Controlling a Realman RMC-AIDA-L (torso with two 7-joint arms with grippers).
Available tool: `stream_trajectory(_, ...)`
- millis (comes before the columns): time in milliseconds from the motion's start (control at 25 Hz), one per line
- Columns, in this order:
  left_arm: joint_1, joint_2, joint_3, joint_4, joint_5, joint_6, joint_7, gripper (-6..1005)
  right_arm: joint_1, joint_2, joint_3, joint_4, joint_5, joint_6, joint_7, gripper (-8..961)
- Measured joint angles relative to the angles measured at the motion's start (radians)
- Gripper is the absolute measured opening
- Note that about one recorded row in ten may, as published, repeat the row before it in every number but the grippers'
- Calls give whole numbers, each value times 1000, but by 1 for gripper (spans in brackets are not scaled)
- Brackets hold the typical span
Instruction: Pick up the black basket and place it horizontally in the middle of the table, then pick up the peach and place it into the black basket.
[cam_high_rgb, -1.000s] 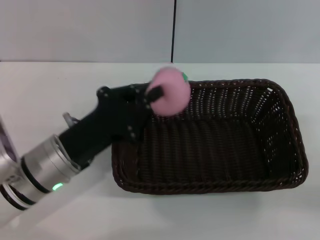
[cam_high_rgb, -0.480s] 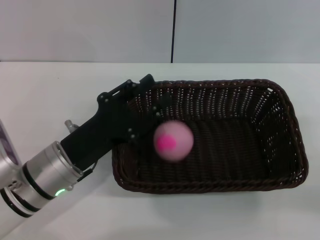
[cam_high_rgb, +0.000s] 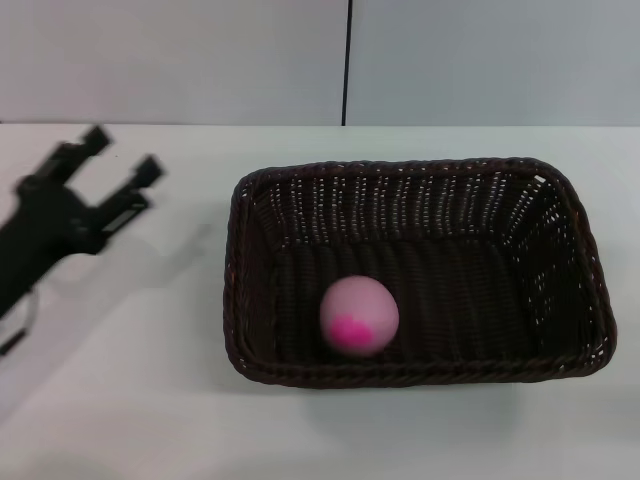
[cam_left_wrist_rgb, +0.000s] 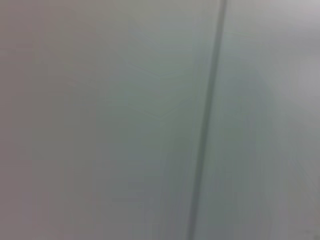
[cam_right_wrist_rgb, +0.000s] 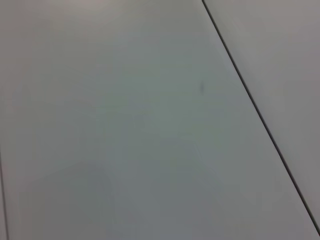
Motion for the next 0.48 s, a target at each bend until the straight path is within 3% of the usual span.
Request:
stream_trajectory(40, 9, 15, -12, 11, 0, 7, -16, 632, -5, 0, 1, 4, 0, -13, 0, 722)
stream_trajectory(80, 34, 48, -43, 24, -2, 30, -62, 697, -21, 0, 2, 12, 0, -59, 0, 722)
stream_trajectory(120, 34, 48, -43, 24, -2, 30, -62, 762, -21, 0, 2, 12, 0, -59, 0, 723)
stream_trajectory(160, 64, 80, -79, 30, -3, 58, -107, 827, -40, -1, 2, 15, 0, -103, 0, 723)
stream_trajectory(200, 64, 80, -79, 30, -3, 58, -107, 827, -40, -1, 2, 15, 0, -103, 0, 723)
stream_trajectory(240, 90, 110, -108, 34, -3, 76, -139, 827, -50, -1, 2, 17, 1, -125, 2, 723)
stream_trajectory(280, 90, 110, -108, 34, -3, 76, -139, 826, -61, -1, 2, 18, 0, -146, 4, 723)
stream_trajectory(400, 123, 148, -140, 44, -3, 85, -201, 826, -85, -2, 2, 23, -2, -180, 7, 723)
stream_trajectory(480, 128, 154, -144, 52, -3, 85, -212, 826, -95, -2, 2, 29, -1, -188, 8, 723)
